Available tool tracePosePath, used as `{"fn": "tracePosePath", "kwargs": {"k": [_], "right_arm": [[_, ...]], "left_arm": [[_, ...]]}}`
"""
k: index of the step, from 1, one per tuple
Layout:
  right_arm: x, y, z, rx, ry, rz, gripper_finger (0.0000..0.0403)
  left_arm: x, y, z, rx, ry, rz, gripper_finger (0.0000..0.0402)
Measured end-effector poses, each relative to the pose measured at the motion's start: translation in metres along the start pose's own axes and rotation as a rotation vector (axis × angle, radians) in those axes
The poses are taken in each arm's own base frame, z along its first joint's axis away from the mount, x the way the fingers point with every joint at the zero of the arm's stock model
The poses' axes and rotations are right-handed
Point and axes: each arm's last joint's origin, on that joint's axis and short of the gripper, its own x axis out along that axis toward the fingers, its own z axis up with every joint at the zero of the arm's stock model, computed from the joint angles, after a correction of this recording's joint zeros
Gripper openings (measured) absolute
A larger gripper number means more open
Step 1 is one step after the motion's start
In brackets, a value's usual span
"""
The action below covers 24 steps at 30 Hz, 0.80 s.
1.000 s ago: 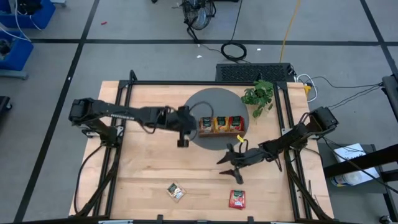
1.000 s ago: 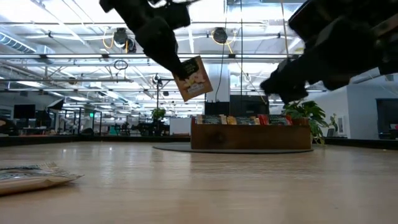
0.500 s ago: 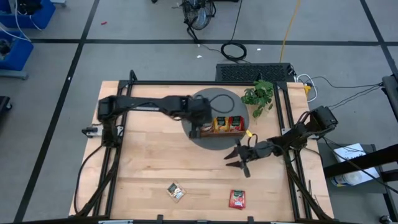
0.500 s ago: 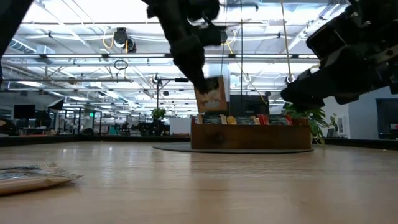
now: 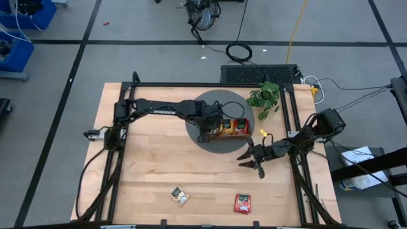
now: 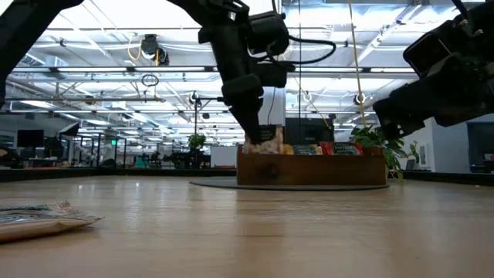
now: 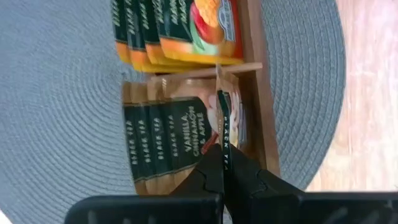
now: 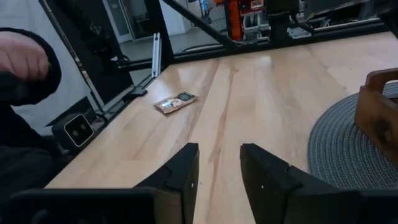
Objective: Pick & Place Tea
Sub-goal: Put the top brown tea packet into the left section of the wooden organizer, then put the right red tea packet into the right section of the wooden organizer
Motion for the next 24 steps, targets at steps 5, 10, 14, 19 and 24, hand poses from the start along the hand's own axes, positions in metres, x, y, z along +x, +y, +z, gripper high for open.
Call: {"fn": "tracePosePath", "kwargs": {"k": [5, 10, 14, 19, 24], "right_arm": [[0.0, 0.0, 0.0, 0.004, -0.003, 0.0, 0.0104], [0.001, 0.0, 0.001, 0.021, -0.007, 0.005, 0.0105], [0.001, 0.0, 0.001, 0.031, -0.007, 0.005, 0.0105], [0.001, 0.0, 0.001, 0.031, -0.007, 0.005, 0.0105], [0.001, 0.001, 0.001, 0.031, -0.008, 0.005, 0.0105]], "left_arm": [[0.004, 0.002, -0.001, -0.015, 0.008, -0.001, 0.0005], [0.01, 0.004, -0.003, -0.052, 0.028, -0.006, 0.001], [0.01, 0.001, -0.002, -0.049, 0.03, -0.01, 0.0049], [0.01, -0.002, -0.002, -0.056, 0.031, -0.007, 0.0125], [0.002, 0.002, 0.002, -0.048, 0.031, 0.098, 0.0189]]}}
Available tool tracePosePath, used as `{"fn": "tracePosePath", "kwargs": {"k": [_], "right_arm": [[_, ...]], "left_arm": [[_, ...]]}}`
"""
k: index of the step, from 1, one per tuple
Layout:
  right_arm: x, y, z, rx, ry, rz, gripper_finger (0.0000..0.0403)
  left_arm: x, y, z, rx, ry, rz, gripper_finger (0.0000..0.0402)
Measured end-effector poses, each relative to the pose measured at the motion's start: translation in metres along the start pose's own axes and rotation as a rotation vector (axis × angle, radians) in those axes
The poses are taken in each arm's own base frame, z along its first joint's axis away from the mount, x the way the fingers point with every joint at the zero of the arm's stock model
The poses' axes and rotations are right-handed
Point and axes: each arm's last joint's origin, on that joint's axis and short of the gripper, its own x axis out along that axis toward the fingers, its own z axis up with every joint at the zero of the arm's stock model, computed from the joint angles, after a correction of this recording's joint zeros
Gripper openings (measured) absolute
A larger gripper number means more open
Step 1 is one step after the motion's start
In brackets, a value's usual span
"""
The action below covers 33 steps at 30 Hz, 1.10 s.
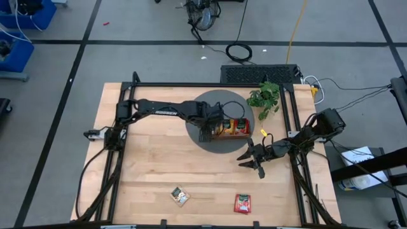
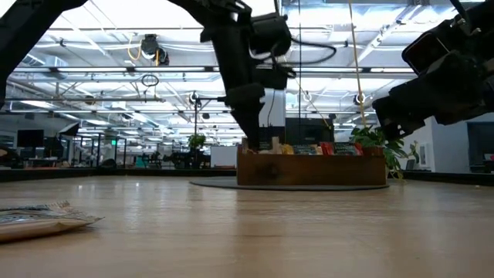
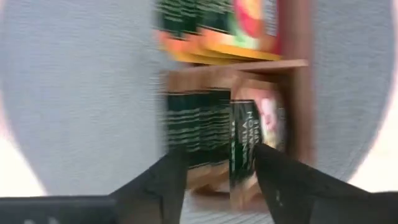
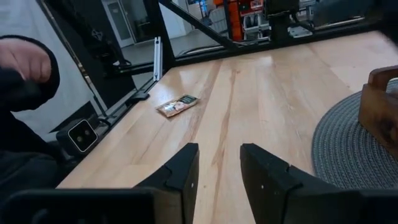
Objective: Pick & Place Tea
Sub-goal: Put the right red tea packet into the right section of the wooden organizer
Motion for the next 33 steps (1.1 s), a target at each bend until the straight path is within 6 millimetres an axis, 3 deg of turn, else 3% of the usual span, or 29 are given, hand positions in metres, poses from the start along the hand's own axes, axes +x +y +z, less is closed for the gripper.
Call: {"fn": "tracePosePath", "kwargs": {"k": [2, 6, 9, 12, 19, 23, 28, 33], "right_arm": [[0.0, 0.0, 0.001, 0.001, -0.014, 0.004, 0.0105], [0.0, 0.002, 0.004, -0.014, -0.04, 0.032, 0.0105], [0.0, 0.002, 0.003, -0.028, -0.03, 0.037, 0.0105], [0.0, 0.001, 0.002, -0.03, -0.015, 0.031, 0.0105], [0.0, 0.007, 0.0, -0.026, -0.005, 0.057, 0.0105], [0.002, 0.011, 0.001, -0.028, -0.014, 0.073, 0.0105], [0.015, 0.02, 0.002, -0.104, 0.01, 0.1, 0.0105], [0.035, 0.026, 0.001, -0.185, 0.115, 0.095, 0.0105]], "left_arm": [[-0.015, 0.002, 0.004, 0.0, -0.008, 0.045, 0.0208], [-0.065, -0.004, 0.014, -0.024, -0.059, 0.045, 0.0233], [-0.1, -0.024, 0.019, -0.046, -0.14, 0.02, 0.0229], [-0.121, -0.06, 0.018, 0.011, -0.209, -0.08, 0.0194], [-0.111, -0.181, -0.002, 0.14, -0.276, -0.215, 0.0026], [-0.096, -0.237, -0.027, 0.235, -0.352, -0.228, 0.0015], [-0.08, -0.273, -0.053, 0.322, -0.425, -0.268, 0.0004], [-0.057, -0.283, -0.072, 0.301, -0.464, -0.314, 0.0012]]}}
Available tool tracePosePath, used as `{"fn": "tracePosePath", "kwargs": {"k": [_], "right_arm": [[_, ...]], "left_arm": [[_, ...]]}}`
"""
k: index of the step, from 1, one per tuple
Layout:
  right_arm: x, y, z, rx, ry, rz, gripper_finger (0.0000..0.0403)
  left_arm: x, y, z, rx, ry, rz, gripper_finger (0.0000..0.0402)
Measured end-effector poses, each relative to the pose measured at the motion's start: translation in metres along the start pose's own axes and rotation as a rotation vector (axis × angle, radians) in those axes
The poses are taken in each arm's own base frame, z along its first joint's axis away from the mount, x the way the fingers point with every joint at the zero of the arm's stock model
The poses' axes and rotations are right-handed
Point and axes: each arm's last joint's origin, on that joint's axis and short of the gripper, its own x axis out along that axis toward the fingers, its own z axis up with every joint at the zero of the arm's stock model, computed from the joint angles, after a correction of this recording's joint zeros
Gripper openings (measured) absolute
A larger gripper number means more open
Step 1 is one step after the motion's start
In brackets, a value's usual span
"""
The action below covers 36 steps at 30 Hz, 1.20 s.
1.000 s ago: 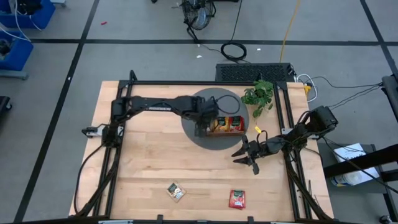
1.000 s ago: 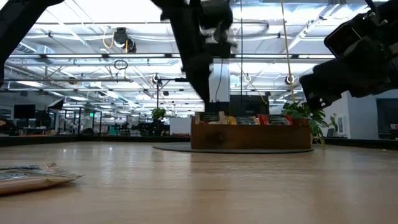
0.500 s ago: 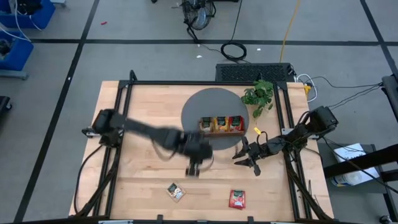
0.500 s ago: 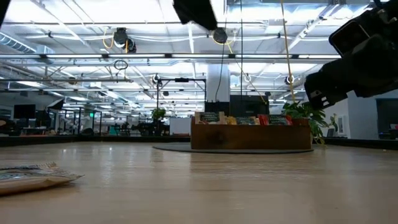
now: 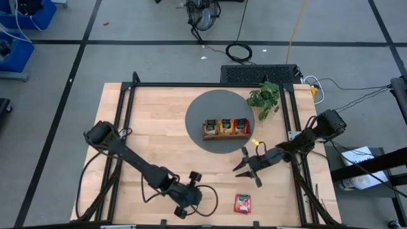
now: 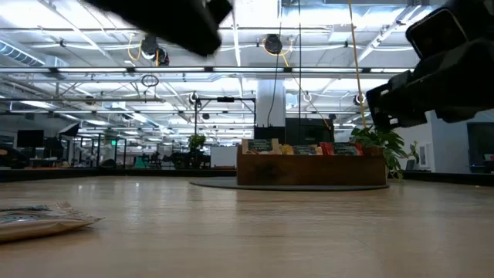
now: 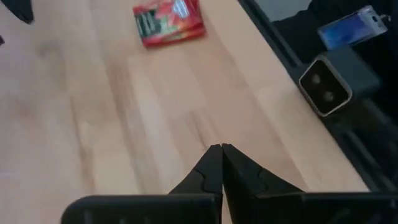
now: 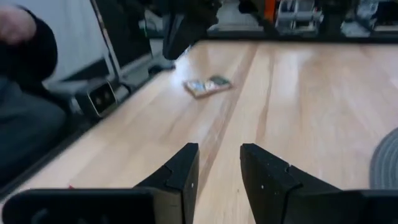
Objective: Pick & Place Tea
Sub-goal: Put the right red tea packet into the right section of the wooden organizer
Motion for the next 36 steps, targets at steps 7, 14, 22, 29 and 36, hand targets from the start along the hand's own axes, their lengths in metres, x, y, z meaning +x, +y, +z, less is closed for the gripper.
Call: {"fn": "tracePosePath", "kwargs": {"k": [7, 14, 22, 29, 36], "right_arm": [[0.018, 0.006, 0.006, 0.001, 0.091, 0.107, 0.0105], [0.027, 0.015, 0.013, -0.058, 0.087, 0.022, 0.0093], [0.063, 0.081, 0.055, -0.254, 0.467, -0.196, 0.0006], [0.048, 0.148, 0.096, -0.1, 0.568, -0.148, 0.0002], [0.026, 0.18, 0.076, 0.091, 0.585, -0.139, 0.0001]], "left_arm": [[0.017, 0.012, -0.032, -0.008, -0.1, -0.115, 0.0011], [0.021, 0.032, -0.033, -0.088, -0.16, -0.088, 0.0004], [0.019, 0.031, -0.025, -0.081, -0.243, -0.12, 0.0024], [0.018, 0.027, -0.022, -0.123, -0.273, -0.154, 0.0005], [0.017, 0.025, -0.02, -0.144, -0.295, -0.161, 0.0031]]}}
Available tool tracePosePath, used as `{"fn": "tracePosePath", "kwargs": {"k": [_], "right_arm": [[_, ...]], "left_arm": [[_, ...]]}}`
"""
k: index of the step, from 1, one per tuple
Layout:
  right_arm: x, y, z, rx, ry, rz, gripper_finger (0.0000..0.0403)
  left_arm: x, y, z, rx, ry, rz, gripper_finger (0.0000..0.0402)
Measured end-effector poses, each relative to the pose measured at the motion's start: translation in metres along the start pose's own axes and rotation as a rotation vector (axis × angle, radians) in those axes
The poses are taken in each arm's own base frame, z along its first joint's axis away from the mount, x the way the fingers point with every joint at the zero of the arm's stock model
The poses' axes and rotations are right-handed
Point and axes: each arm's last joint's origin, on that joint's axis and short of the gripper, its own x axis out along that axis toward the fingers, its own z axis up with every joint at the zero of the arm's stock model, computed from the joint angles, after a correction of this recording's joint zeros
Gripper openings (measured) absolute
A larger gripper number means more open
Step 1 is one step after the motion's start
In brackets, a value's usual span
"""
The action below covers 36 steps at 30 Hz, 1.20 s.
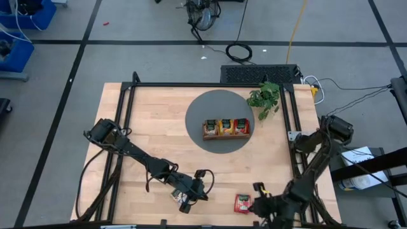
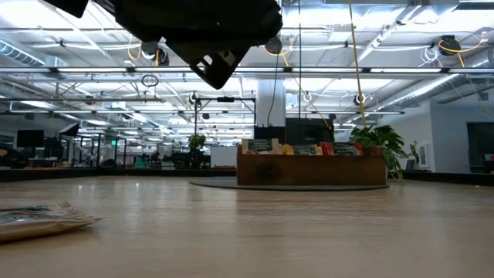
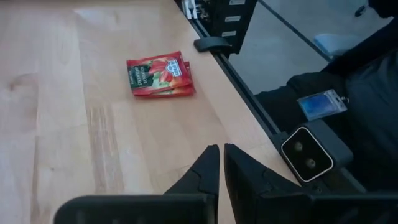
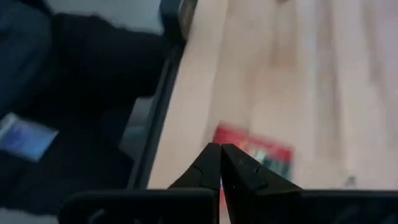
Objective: Pick & Place Tea
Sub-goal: Put the right red tea packet into the right section of the wooden organizer
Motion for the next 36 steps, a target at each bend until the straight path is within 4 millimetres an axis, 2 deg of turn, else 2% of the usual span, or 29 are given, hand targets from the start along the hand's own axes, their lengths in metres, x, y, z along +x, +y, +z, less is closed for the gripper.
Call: {"fn": "tracePosePath", "kwargs": {"k": [4, 10, 14, 23, 36], "right_arm": [[0.003, 0.006, -0.023, 0.043, 0.013, 0.005, 0.0001], [0.018, -0.002, -0.045, 0.108, 0.005, 0.014, 0.0], [0.025, -0.009, -0.05, 0.109, -0.007, 0.019, 0.0], [0.041, -0.039, -0.059, 0.186, 0.044, -0.042, 0.0], [0.068, -0.08, -0.056, 0.215, 0.027, -0.095, 0.0]], "left_arm": [[0.0, -0.001, 0.003, -0.027, -0.028, -0.005, 0.0027], [0.0, 0.0, 0.003, -0.035, -0.041, 0.051, 0.0008], [0.0, 0.0, 0.003, -0.035, -0.045, 0.077, 0.0006], [0.0, 0.001, 0.004, -0.062, -0.051, 0.078, 0.0042], [0.0, 0.002, 0.004, -0.085, -0.055, 0.102, 0.0044]]}}
